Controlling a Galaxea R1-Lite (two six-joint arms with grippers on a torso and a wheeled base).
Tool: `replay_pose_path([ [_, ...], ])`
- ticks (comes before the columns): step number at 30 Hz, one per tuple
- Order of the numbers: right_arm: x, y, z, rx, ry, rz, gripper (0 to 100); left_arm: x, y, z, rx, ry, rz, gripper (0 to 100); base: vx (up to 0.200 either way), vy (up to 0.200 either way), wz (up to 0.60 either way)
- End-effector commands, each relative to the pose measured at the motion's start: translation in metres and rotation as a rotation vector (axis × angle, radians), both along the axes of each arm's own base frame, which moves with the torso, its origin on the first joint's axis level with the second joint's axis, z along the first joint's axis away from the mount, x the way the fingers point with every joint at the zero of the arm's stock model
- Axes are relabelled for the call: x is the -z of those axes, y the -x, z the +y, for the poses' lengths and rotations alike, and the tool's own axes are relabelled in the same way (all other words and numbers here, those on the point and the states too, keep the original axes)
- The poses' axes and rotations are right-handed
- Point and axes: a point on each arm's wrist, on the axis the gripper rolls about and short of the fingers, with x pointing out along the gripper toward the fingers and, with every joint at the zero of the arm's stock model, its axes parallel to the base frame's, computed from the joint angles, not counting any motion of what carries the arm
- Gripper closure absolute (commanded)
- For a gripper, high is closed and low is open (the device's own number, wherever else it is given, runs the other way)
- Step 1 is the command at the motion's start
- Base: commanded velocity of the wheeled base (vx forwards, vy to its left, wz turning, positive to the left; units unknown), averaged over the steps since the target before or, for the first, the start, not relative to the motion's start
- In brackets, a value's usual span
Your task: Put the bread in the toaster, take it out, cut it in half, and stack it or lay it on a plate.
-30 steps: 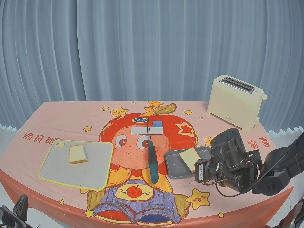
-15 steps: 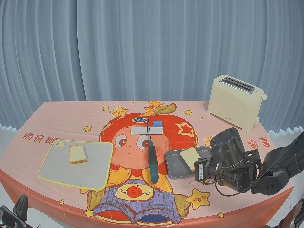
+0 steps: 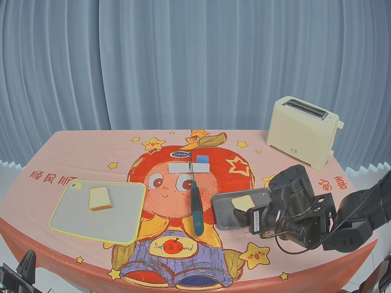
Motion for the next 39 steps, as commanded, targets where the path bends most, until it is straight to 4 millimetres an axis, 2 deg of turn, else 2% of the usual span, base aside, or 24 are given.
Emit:
replay_pose_path([
  [1,0.000,0.001,0.000,-0.004,0.002,0.000,0,0.005,-0.001,0.000,0.000,0.000,0.007,100,0.000,0.000,0.00],
  [31,0.001,0.002,-0.003,0.029,0.030,-0.019,0,0.005,-0.001,0.000,0.000,0.000,0.007,100,0.000,0.000,0.00],
  [35,-0.003,0.000,-0.005,0.039,0.024,-0.027,0,0.005,-0.001,0.000,0.000,0.000,0.007,100,0.000,0.000,0.00],
  [39,-0.017,0.003,-0.011,0.043,-0.010,-0.060,0,0.005,-0.001,0.000,0.000,0.000,0.007,100,0.000,0.000,0.00],
])
